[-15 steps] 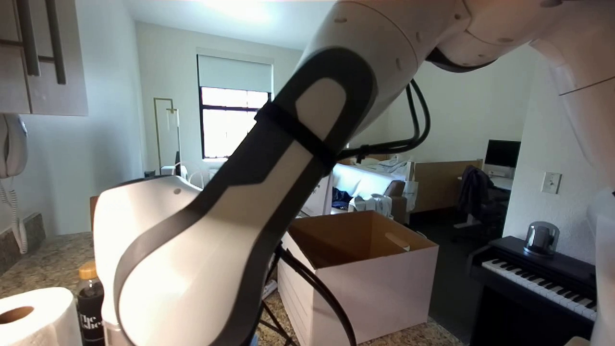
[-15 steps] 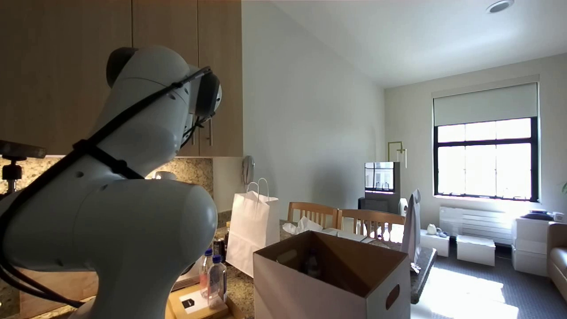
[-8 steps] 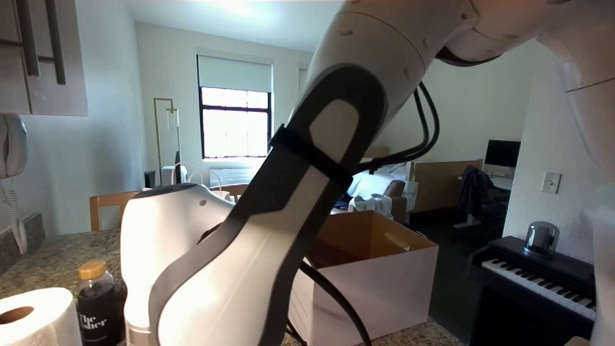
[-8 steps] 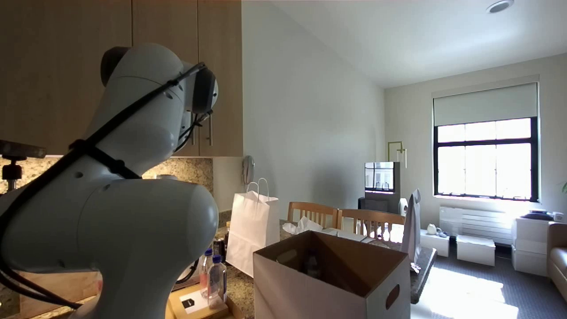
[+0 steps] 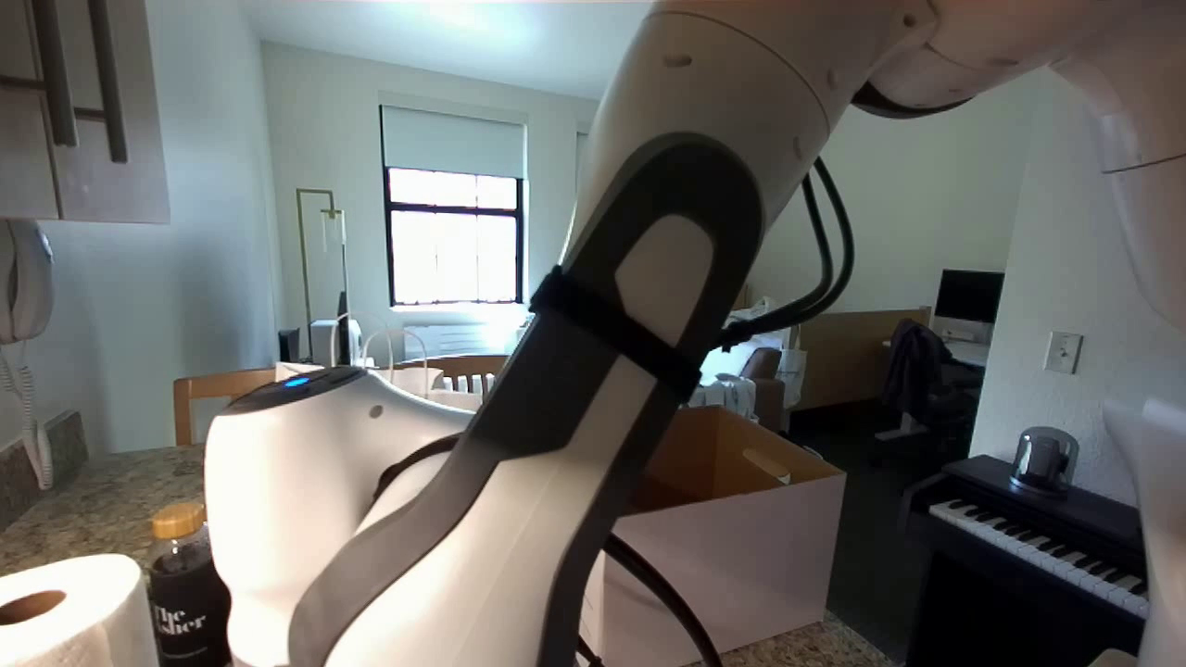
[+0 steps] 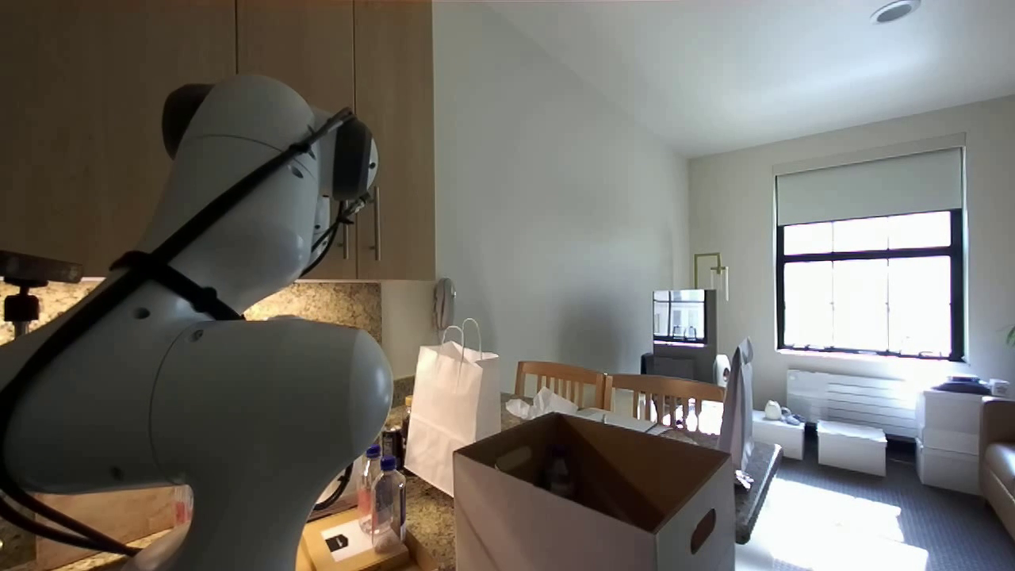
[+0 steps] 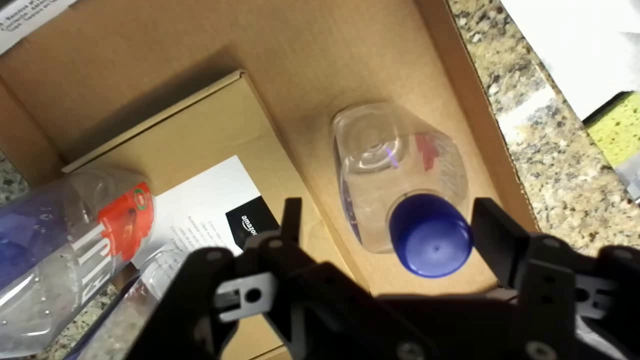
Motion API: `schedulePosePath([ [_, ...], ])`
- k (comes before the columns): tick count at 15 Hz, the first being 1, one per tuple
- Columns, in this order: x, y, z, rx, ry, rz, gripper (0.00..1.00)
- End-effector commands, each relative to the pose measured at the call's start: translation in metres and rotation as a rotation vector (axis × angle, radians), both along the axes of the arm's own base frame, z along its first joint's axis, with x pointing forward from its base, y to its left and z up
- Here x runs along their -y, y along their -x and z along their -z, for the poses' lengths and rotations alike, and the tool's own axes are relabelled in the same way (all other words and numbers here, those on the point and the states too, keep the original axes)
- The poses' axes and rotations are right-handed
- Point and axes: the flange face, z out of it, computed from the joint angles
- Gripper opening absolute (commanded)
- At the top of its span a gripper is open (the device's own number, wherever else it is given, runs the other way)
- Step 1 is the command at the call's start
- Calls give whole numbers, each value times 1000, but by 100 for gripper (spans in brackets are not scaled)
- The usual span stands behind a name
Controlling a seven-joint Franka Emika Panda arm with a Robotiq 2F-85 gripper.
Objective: Pick up the bottle from the box and put them on the counter
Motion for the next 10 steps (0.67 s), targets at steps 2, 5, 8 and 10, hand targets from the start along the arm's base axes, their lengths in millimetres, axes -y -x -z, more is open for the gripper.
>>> schedulePosePath([
  [2,14,-2,-30,49,28,70,100],
  [5,21,-13,-55,80,27,114,100],
  [8,32,-27,-89,118,50,141,100],
  [10,41,-37,-114,142,68,158,100],
])
